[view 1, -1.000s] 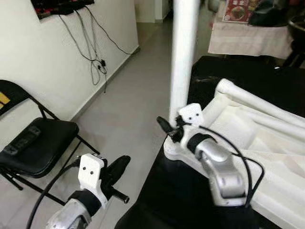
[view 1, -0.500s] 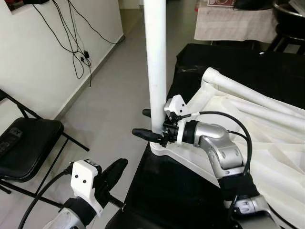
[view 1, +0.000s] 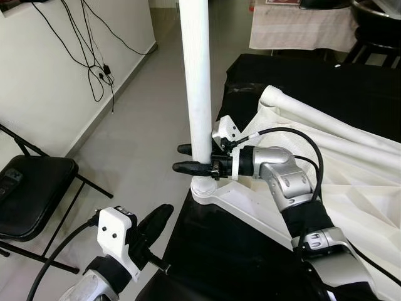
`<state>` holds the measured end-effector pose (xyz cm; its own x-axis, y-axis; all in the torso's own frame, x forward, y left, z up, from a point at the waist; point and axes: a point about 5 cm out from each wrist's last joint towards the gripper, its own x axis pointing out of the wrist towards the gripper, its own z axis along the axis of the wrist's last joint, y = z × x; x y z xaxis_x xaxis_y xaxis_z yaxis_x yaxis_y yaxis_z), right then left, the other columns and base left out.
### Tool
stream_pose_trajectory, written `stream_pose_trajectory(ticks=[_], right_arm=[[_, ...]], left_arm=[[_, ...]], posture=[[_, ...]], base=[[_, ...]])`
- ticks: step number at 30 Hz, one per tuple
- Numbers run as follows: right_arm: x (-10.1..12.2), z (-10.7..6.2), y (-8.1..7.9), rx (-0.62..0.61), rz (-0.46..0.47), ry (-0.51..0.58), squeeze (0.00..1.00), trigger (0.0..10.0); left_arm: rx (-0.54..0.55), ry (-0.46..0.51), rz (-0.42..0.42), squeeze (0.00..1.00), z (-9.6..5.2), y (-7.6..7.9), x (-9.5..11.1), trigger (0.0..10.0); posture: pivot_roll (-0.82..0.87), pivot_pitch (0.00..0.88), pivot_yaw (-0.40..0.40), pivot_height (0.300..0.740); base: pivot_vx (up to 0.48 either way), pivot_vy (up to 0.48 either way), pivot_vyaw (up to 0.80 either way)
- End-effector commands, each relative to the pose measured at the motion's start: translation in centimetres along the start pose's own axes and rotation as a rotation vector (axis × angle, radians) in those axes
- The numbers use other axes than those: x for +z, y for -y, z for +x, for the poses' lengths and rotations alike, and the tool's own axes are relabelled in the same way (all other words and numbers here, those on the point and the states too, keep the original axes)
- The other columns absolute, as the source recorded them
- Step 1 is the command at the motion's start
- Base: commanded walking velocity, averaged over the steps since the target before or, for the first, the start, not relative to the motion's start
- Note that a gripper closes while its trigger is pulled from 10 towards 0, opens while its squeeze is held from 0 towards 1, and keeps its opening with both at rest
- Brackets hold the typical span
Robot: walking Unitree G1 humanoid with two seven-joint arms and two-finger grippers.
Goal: Building children table
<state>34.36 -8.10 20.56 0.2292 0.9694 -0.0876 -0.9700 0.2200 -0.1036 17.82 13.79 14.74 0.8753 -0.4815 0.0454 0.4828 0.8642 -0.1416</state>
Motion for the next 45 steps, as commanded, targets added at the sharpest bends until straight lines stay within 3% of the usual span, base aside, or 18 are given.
stream_pose_trajectory(ticks=[1,6,7,8,9,10,14,20,21,22,25,26,33,34,36,37,44,45], right_arm=[[-0.9,0.1,-0.1,-0.009,0.049,0.0,0.0,0.0],[-1.3,-1.5,0.0,-0.235,0.038,-0.008,0.0,0.0],[-1.7,-1.9,0.0,-0.397,0.048,-0.014,0.0,0.0],[-2.8,-2.8,-0.5,-0.742,0.051,-0.073,0.0,0.0],[-2.8,-2.8,-0.5,-0.742,0.051,-0.073,0.0,0.0],[-3.5,-3.9,-0.9,-0.993,0.049,-0.119,0.0,0.0],[-4.1,-2.8,-3.8,-1.002,0.019,-0.131,0.0,0.0],[-4.1,-1.3,-3.5,-0.838,0.04,-0.111,0.0,0.0],[-4.1,-1.0,-3.5,-0.8,0.055,-0.101,0.0,1.8],[-4.0,-0.4,-3.5,-0.728,0.062,-0.089,0.0,10.0],[-3.7,0.1,-3.5,-0.639,0.072,-0.055,0.0,10.0],[-3.3,0.7,-3.6,-0.542,0.095,-0.019,1.0,10.0],[-1.3,1.5,-3.9,-0.147,0.035,0.041,1.0,10.0],[-0.8,1.6,-3.7,-0.055,0.023,0.043,0.54,10.0],[-0.5,1.7,-3.6,0.003,0.016,0.043,0.54,10.0],[-0.3,1.9,-3.3,0.06,0.007,0.033,0.0,10.0],[0.2,2.6,-2.0,0.18,0.003,-0.009,0.0,10.0],[0.1,2.4,-1.5,0.23,0.015,-0.033,0.0,0.0]], left_arm=[[0.001,-0.003,-0.017,0.0,-0.1,0.1,-0.2,10.0],[0.004,-0.004,-0.022,0.0,-0.2,-0.1,-0.3,10.0],[0.005,-0.004,-0.023,0.0,-0.2,-0.2,-0.3,10.0],[0.007,-0.005,-0.024,0.0,-0.2,-0.3,-0.3,10.0],[0.007,-0.005,-0.024,0.0,-0.2,-0.3,-0.3,10.0],[0.008,-0.005,-0.025,0.0,-0.2,-0.5,-0.3,10.0],[0.005,-0.006,-0.024,0.0,0.0,-0.8,-0.4,10.0],[0.005,-0.013,-0.024,0.0,0.3,-1.1,-0.7,10.0],[0.009,-0.012,-0.023,0.0,0.3,-1.2,-0.7,10.0],[0.016,-0.01,-0.022,0.0,0.3,-1.3,-0.7,10.0],[0.022,-0.008,-0.021,0.0,0.3,-1.3,-0.7,10.0],[0.024,-0.007,-0.022,0.0,0.3,-1.4,-0.7,10.0],[0.011,-0.007,-0.023,0.0,0.3,-1.2,-0.6,10.0],[0.009,-0.006,-0.025,0.0,0.3,-1.1,-0.6,10.0],[0.007,-0.006,-0.026,0.0,0.3,-1.1,-0.5,10.0],[0.005,-0.004,-0.026,0.0,0.3,-1.0,-0.5,10.0],[-0.001,-0.004,-0.025,0.0,0.0,-0.5,-0.3,10.0],[-0.025,-0.008,-0.032,0.0,-0.2,-0.1,-0.3,10.0]], posture=[[-0.05,0.176,0.02,0.74],[-0.07,0.175,0.011,0.74],[-0.07,0.175,0.01,0.74],[-0.09,0.171,0.013,0.74],[-0.09,0.171,0.013,0.74],[-0.1,0.171,0.016,0.74],[-0.1,0.146,0.042,0.74],[-0.1,0.119,0.033,0.74],[-0.09,0.118,0.033,0.74],[-0.09,0.111,0.037,0.74],[-0.09,0.109,0.038,0.74],[-0.09,0.112,0.04,0.74],[-0.07,0.124,0.04,0.74],[-0.07,0.13,0.038,0.74],[-0.07,0.131,0.038,0.74],[-0.06,0.136,0.038,0.74],[-0.01,0.155,0.036,0.74],[0.0,0.163,0.034,0.74]], base=[[0.0,0.0,0.0],[0.0,0.0,0.0],[0.0,0.0,0.0],[0.0,0.0,0.0],[0.0,0.0,0.0],[0.0,0.0,0.0],[0.0,0.0,0.0],[0.0,0.0,0.0],[0.0,0.0,0.0],[0.0,0.0,0.0],[0.0,0.0,0.0],[0.0,0.0,0.0],[0.0,0.0,0.0],[0.0,0.0,0.0],[0.0,0.0,0.0],[0.0,0.0,0.0],[0.0,0.0,0.0],[0.0,0.0,0.0]])
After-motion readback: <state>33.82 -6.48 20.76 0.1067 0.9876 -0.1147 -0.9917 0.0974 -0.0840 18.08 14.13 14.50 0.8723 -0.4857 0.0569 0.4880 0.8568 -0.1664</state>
